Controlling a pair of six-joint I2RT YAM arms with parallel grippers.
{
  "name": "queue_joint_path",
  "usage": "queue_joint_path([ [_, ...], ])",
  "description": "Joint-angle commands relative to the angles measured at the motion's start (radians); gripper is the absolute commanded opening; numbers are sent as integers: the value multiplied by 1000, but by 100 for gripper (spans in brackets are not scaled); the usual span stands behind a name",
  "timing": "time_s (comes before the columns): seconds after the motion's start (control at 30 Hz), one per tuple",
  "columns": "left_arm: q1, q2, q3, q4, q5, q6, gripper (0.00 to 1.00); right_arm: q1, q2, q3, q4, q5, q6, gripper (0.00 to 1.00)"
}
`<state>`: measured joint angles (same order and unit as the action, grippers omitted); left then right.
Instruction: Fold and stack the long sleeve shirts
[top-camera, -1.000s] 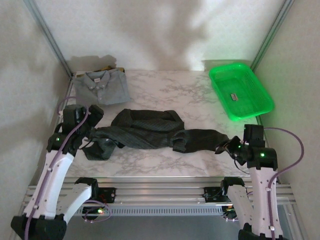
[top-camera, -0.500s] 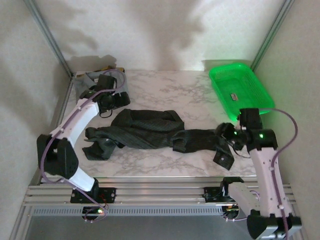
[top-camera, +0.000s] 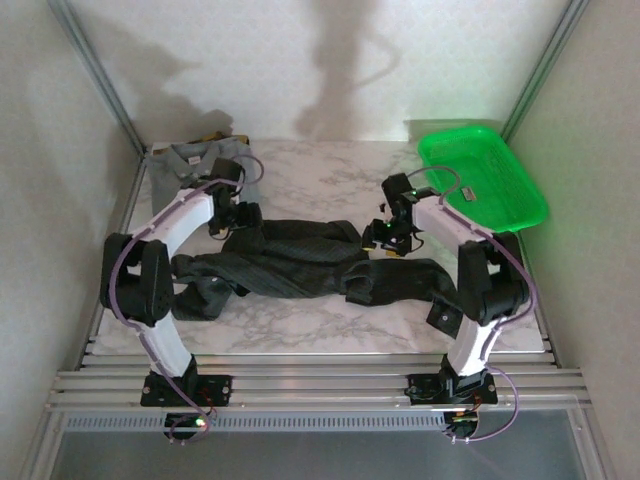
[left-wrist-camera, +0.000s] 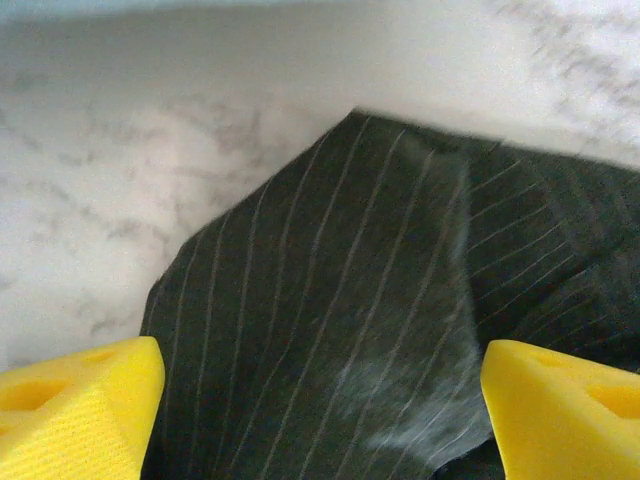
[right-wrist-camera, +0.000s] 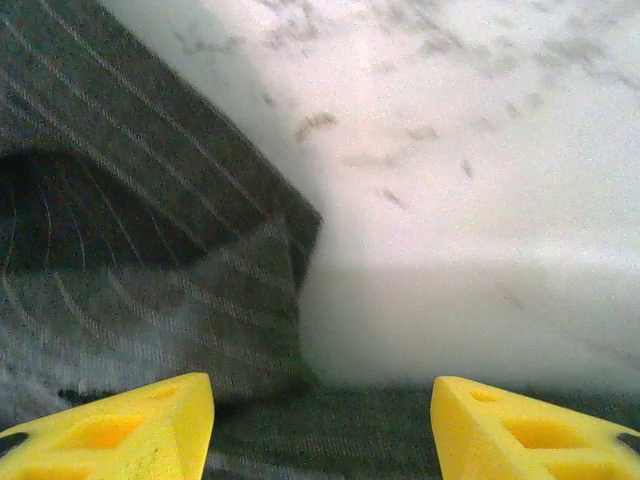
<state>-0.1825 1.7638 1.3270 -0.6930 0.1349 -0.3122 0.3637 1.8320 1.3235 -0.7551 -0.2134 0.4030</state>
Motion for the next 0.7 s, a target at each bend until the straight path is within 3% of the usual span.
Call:
queue_joint_path([
  [0.0,15,-117,-115,-26,32,-42,82,3,51,53,102,-55,-38,59],
  [0.2,-4,-362,-394,47,124,-187,82,17,195,130,136,-121,-38,53],
  [0.3,-19,-462,-484,47,122,-247,81,19,251,160,148,-127,-4,38],
  [0.43,-34,-579,-550,35,119,-293,79,15,289,255,144,-93,53,7],
  [0.5,-45,-632,-572,35,114,-311,79,5,268,295,171,-62,91,0],
  [0.67,-80,-758,-618,72,138,-338,78,-85,199,383,241,-36,215,0],
])
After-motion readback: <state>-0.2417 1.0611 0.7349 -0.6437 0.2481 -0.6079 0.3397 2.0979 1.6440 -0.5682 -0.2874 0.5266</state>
